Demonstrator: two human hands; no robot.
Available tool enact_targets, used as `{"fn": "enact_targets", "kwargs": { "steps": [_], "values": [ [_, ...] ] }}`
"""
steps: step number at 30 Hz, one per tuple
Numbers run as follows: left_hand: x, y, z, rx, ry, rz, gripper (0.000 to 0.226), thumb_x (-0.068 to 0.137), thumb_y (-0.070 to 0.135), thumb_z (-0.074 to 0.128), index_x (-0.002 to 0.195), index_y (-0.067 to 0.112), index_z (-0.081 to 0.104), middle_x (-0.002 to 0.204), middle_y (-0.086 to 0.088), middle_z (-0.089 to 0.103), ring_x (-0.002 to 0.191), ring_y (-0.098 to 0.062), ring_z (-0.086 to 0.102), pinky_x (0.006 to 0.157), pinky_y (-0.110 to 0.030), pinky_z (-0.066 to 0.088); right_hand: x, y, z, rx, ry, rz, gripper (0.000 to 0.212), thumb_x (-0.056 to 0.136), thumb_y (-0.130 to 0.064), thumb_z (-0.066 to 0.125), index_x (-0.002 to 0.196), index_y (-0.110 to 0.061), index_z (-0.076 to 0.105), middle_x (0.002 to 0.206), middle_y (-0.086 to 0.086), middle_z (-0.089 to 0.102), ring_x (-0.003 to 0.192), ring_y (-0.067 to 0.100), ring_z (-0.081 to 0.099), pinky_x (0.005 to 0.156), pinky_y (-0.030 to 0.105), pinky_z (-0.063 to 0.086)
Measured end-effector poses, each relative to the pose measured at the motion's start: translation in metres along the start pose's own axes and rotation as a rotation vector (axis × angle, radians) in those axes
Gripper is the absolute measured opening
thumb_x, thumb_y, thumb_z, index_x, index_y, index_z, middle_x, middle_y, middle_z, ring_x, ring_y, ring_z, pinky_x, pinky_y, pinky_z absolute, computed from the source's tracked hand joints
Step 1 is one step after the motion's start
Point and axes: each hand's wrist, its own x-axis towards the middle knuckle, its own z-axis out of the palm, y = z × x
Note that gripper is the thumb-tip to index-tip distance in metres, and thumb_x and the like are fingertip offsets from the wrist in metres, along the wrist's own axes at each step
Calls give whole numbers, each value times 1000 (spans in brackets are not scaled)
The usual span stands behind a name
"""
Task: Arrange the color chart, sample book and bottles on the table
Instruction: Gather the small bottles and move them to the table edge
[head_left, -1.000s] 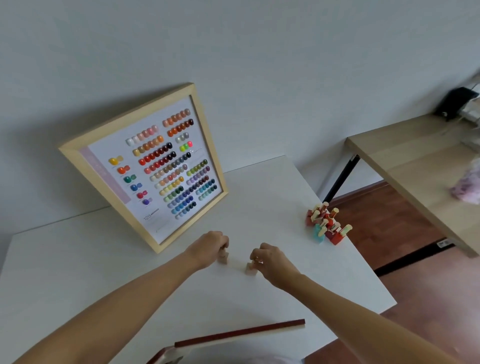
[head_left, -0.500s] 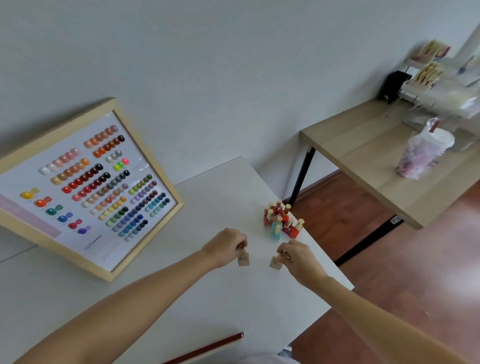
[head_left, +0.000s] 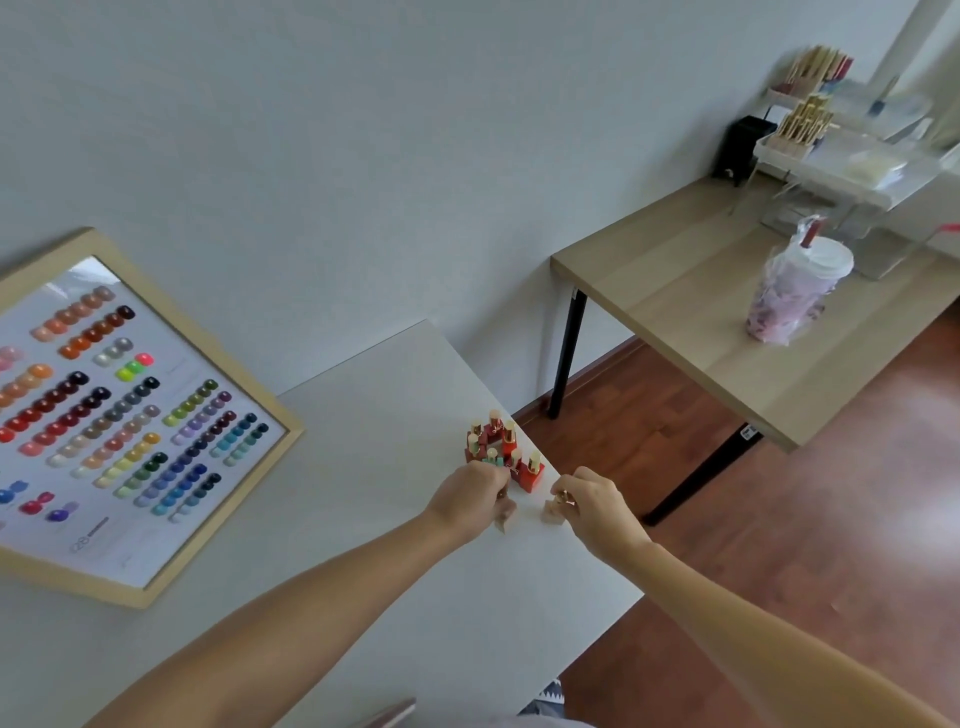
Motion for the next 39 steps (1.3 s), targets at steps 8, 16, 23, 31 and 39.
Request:
{"fn": "enact_targets", "kwargs": {
  "steps": [8,16,23,31,39],
  "values": [
    [16,14,8,84,52,-39,21,95,16,56,113,6,58,107,-15,68,96,-30,67,81,-37,57,16,7,-2,18,-18,-79,14,93,-12,58,104,-13,66,93,2,56,77,19,59,69,29,54],
    [19,19,10,89,52,-94,28,95,19,57,120,6,55,115,-14,66,103,-30,65,85,-36,54,20,9,-1,0,-17,-93,18,93,-18,59,110,-17,61,97,3,57,80,21,61,70,33,56],
    [1,16,-2,62,104,-86,28,93,27,58,112,6,58,113,-12,67,101,-30,65,83,-36,53,6,9,-1,-63,61,-69,33,92,-30,60,124,-24,54,115,-1,53,92,14,58,75,23,56],
    [-60,-13,-50,-30,216,-135,32,87,24,65,112,4,60,107,-14,66,93,-29,65,83,-39,54,-10,-32,-8,-123,229,-156,35,86,-24,69,119,-14,62,125,12,53,110,30,49,93,40,49],
    [-185,-67,-90,-88,388,-254,45,87,32,66,126,15,54,121,-6,62,98,-21,64,83,-35,55,-32,-133,-1,7,136,-325,18,89,-25,64,104,-17,68,111,4,61,109,23,51,97,37,39]
  ]
}}
